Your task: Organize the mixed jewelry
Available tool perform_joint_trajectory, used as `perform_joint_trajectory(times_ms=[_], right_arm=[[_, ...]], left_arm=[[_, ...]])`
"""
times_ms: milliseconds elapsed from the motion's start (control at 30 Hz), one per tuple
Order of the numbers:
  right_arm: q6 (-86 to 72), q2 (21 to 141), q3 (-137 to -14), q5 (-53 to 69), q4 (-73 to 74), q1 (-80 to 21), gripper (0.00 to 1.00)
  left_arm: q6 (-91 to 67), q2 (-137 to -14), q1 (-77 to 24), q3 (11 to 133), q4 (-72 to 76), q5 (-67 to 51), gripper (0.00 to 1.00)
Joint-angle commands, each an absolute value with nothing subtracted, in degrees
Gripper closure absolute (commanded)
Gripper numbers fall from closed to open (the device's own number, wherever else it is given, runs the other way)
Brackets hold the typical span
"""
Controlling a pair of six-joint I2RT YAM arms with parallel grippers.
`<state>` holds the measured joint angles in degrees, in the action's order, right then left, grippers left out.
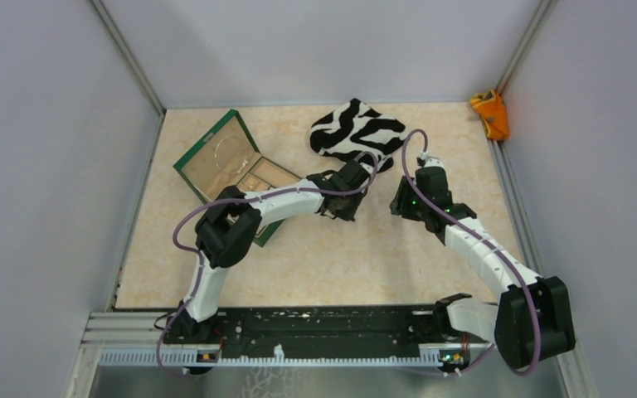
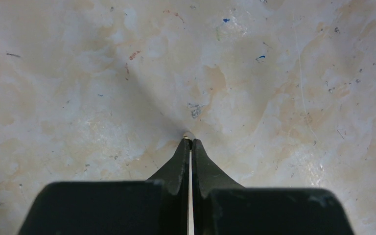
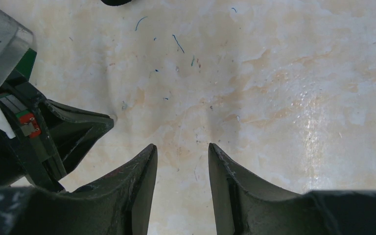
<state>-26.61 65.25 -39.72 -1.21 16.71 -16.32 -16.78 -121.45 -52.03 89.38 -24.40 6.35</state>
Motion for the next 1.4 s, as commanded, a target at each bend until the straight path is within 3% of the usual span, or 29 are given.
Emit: perform_joint_trajectory(times_ms=[0, 333, 667, 1200, 1367], right_arm=[[-26.1, 65.0, -40.0, -1.1, 14.5, -16.1, 0.57], [-26.2, 65.6, -40.1, -0.7, 14.0, -16.1, 0.57], [-25.9, 67.1, -40.7, -0.3, 13.3, -16.1, 0.57], [-26.1, 67.4, -41.4, 1.2, 13.3, -16.1, 0.57], [-26.3, 67.0, -41.1, 1.0, 13.3, -16.1, 0.57]], left_arm=[[-15.8, -116.3, -52.2, 90.8, -26.1, 7.9, 1.00], [-13.8, -104.4, -49.4, 88.1, -35.5, 21.3, 1.00], [-16.6, -93.4, -28.7, 74.0, -37.3, 17.3, 1.00], [-17.7, -95.0, -23.6, 69.0, -35.2, 20.3, 1.00], [-17.9, -95.7, -23.5, 69.0, -35.6, 21.3, 0.90]])
